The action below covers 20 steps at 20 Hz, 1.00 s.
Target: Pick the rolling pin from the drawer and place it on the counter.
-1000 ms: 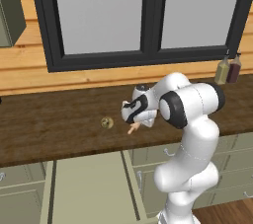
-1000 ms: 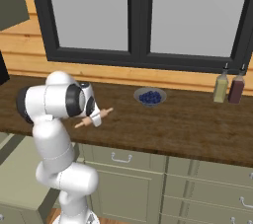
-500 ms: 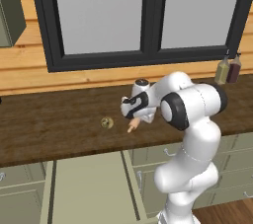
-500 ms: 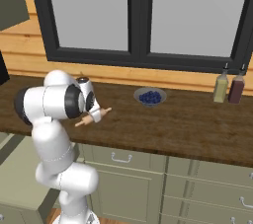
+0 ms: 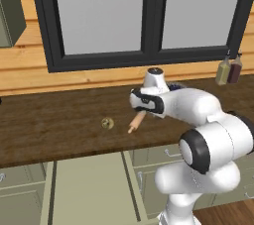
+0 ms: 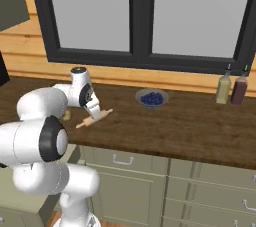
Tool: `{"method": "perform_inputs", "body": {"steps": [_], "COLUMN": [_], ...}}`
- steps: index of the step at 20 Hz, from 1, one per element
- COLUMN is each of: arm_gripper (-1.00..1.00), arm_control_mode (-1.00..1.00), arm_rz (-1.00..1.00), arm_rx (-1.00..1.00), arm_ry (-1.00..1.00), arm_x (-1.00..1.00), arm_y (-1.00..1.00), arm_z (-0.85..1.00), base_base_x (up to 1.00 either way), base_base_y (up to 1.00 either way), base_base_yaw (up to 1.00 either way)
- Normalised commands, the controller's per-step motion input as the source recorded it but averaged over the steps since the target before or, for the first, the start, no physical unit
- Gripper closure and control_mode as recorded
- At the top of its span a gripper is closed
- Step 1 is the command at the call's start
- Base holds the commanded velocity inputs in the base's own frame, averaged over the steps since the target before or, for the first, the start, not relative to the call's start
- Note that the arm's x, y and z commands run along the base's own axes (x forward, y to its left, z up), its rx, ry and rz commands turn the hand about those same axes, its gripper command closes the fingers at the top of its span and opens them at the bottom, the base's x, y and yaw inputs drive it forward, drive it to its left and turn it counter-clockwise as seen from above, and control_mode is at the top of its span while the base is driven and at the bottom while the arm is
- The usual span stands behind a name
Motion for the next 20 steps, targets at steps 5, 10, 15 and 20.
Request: {"method": "perform_inputs", "body": {"steps": [5, 10, 15, 20], "arm_gripper": [-1.00, -1.00, -1.00, -1.00], "arm_control_mode": [-1.00, -1.00, -1.00, -1.00], "arm_rz": [0.16, 0.16, 0.12, 0.03], "arm_rx": [0.00, 0.06, 0.04, 0.05], "arm_ry": [0.00, -0.21, -0.51, -0.81], "arm_x": [-1.00, -1.00, -0.97, -0.94], "arm_y": [-0.70, -0.20, 0.21, 0.26], "arm_z": [0.88, 1.00, 0.90, 0.47], "base_base_x": [0.00, 0.00, 0.00, 0.00], "base_base_y": [0.00, 0.00, 0.00, 0.00], "base_base_yaw": [0.00, 0.00, 0.00, 0.00]}}
